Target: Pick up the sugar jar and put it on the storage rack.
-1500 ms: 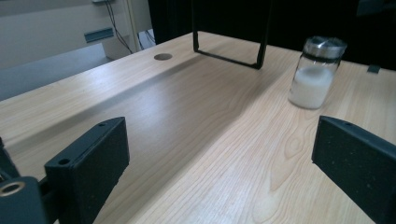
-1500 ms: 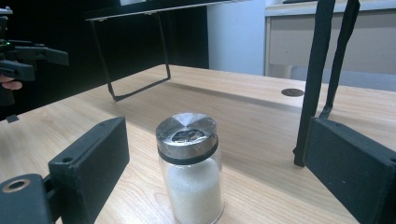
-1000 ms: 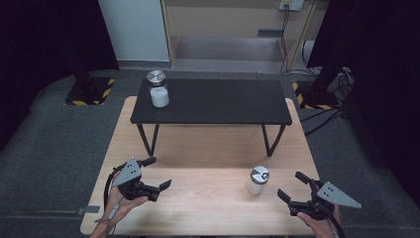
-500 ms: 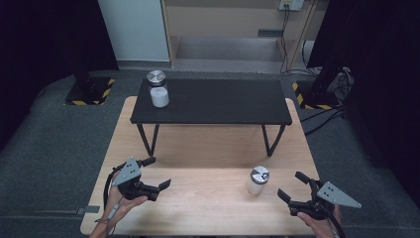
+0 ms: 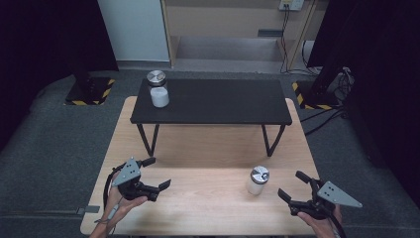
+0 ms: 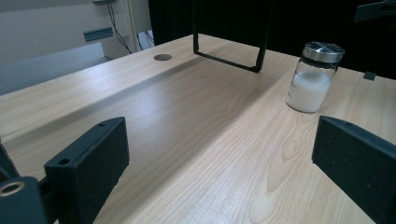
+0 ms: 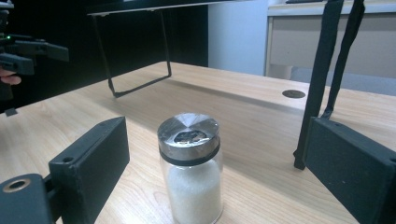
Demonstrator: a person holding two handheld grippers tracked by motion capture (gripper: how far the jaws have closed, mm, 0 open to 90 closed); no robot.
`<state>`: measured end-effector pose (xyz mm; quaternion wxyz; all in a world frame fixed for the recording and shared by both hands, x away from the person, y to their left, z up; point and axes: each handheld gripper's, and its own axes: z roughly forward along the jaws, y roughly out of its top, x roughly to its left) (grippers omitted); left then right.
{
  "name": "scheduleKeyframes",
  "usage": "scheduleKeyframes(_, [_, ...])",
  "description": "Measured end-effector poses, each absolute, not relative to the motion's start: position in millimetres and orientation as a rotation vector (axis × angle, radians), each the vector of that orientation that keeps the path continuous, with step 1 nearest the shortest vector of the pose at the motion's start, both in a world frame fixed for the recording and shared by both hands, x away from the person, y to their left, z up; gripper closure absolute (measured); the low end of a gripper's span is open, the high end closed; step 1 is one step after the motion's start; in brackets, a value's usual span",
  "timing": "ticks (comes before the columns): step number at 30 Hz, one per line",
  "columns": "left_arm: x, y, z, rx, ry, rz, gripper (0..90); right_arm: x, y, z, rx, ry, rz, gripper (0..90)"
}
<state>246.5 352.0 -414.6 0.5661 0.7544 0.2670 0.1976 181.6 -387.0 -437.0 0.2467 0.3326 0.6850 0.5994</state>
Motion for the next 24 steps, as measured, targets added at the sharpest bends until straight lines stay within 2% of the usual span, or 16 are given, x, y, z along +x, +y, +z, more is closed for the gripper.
scheduleKeyframes(14, [246.0,352.0,-414.7,1.78,0.629,0.459,3.1,179.0,-388.0,-412.2,0.879,1.921,1.596,6.5])
scheduleKeyframes(24, [246.7,350.8,-414.7,1.785,0.629,0.451,3.1,173.3,-405.4,-371.4,0.871,1.962,1.579,5.5])
